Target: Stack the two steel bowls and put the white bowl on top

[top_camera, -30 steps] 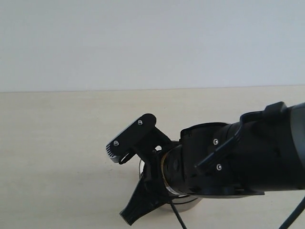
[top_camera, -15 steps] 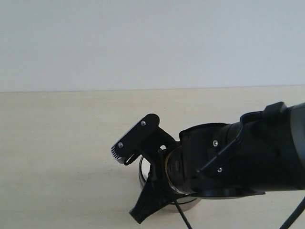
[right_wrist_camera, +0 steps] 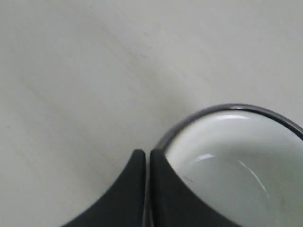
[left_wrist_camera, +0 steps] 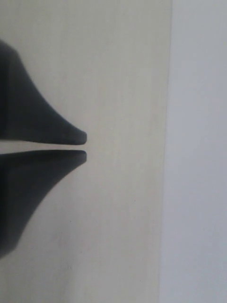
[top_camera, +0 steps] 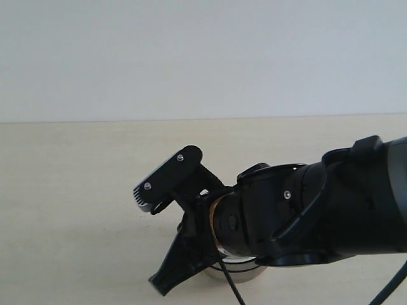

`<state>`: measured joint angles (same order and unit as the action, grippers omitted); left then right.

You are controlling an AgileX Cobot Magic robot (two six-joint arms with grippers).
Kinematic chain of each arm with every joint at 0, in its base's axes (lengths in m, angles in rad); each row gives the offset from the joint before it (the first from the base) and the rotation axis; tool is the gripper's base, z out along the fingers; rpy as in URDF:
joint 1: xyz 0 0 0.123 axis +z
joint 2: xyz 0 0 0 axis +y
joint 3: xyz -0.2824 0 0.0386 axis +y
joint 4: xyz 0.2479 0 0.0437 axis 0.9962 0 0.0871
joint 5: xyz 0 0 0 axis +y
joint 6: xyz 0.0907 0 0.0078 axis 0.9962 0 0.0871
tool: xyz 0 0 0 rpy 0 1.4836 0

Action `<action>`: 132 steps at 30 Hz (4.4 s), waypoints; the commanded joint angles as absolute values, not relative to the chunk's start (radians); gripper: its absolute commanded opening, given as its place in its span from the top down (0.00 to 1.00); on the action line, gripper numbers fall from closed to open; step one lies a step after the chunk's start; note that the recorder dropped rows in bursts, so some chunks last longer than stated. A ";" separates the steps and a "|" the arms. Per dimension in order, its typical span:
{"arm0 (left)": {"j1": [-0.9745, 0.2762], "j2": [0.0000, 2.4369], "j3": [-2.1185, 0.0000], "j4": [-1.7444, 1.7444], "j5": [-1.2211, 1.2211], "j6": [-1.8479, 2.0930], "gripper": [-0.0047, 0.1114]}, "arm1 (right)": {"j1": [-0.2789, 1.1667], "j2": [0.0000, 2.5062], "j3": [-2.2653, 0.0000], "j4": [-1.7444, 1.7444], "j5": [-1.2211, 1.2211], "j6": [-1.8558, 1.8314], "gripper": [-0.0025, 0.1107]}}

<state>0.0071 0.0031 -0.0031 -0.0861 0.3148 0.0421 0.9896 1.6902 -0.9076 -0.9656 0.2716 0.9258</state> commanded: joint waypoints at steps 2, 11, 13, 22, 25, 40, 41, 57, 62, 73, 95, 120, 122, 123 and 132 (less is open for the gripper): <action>0.002 0.000 0.000 -0.086 0.307 0.037 0.93 | 0.987 1.687 -0.909 -0.978 0.232 0.941 0.98; 0.002 0.000 0.000 -0.086 0.307 0.037 0.93 | 0.987 1.687 -0.909 -0.976 0.321 0.948 0.98; 0.002 0.000 0.000 -0.086 0.307 0.037 0.93 | 0.987 1.687 -0.907 -0.976 0.311 0.959 0.98; 0.002 0.000 0.000 -0.086 0.307 0.037 0.93 | 0.987 1.684 -0.907 -0.976 0.318 0.962 0.98; 0.002 0.000 0.000 -0.086 0.307 0.037 0.93 | 0.987 1.671 -0.907 -0.976 0.310 0.962 0.98; 0.002 0.000 0.000 -0.086 0.307 0.037 0.93 | 0.987 1.327 -0.907 -0.947 0.498 0.919 0.98; 0.002 0.000 0.000 -0.086 0.307 0.037 0.93 | 0.987 1.301 -0.907 -0.923 0.513 0.897 0.98; 0.002 0.000 0.000 -0.086 0.307 0.037 0.93 | 0.987 0.657 -0.664 -0.741 0.598 0.671 0.98; 0.002 0.000 0.000 -0.086 0.307 0.037 0.93 | 0.987 0.427 -0.602 -0.745 0.592 0.671 0.98; 0.002 0.000 0.000 -0.086 0.307 0.037 0.93 | 0.987 0.000 -0.547 -0.753 0.597 0.673 0.98; 0.002 0.000 0.000 -0.086 0.307 0.037 0.93 | 0.196 0.000 -0.498 -0.603 0.296 0.712 0.98; 0.002 0.000 0.000 -0.086 0.307 0.037 0.93 | 0.043 0.000 -0.141 -0.376 -0.059 0.655 0.98; 0.002 0.000 0.000 -0.086 0.307 0.037 0.93 | 0.043 0.000 -0.073 -0.376 -0.099 0.653 0.98; 0.002 0.000 0.000 -0.086 0.307 0.037 0.93 | 0.043 0.000 -0.050 -0.376 -0.109 0.653 0.98; 0.002 0.000 0.000 -0.086 0.307 0.037 0.93 | 0.043 0.000 0.000 -0.372 -0.061 0.646 0.98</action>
<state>0.0071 0.0031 -0.0031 -0.0861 0.3148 0.0421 0.0488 0.0066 -0.0054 -0.3760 -0.0654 0.6551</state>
